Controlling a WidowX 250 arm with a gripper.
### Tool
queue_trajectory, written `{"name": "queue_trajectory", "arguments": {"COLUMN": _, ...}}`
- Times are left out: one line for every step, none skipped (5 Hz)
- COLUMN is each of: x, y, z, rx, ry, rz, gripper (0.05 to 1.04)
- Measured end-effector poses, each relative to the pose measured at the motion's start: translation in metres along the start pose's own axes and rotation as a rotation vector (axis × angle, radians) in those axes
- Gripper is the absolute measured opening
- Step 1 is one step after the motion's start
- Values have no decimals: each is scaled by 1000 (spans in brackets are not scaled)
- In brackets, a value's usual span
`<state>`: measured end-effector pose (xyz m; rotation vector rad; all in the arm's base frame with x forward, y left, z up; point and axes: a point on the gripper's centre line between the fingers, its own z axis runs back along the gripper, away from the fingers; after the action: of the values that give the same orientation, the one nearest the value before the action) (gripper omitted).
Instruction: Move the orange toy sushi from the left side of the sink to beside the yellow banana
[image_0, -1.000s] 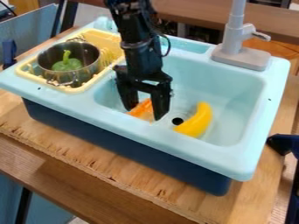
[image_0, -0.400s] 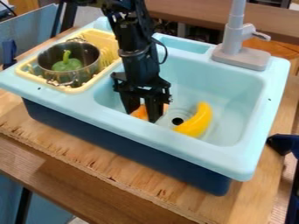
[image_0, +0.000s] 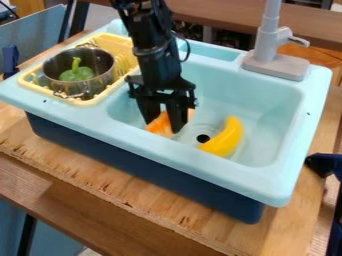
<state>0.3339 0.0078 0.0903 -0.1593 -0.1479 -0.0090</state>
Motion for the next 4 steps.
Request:
{"name": "queue_trajectory", "arguments": {"x": 22, "y": -6, "z": 14, "rx": -36, "ry": -87, "rz": 10, "gripper": 587}}
{"name": "queue_trajectory", "arguments": {"x": 31, "y": -10, "z": 5, "rx": -81, "ry": -87, "rz": 32, "gripper": 587}}
{"name": "queue_trajectory", "arguments": {"x": 38, "y": -15, "z": -15, "rx": -139, "ry": -58, "rz": 36, "gripper": 587}}
{"name": "queue_trajectory", "arguments": {"x": 41, "y": -28, "z": -22, "rx": -183, "ry": -61, "rz": 37, "gripper": 587}}
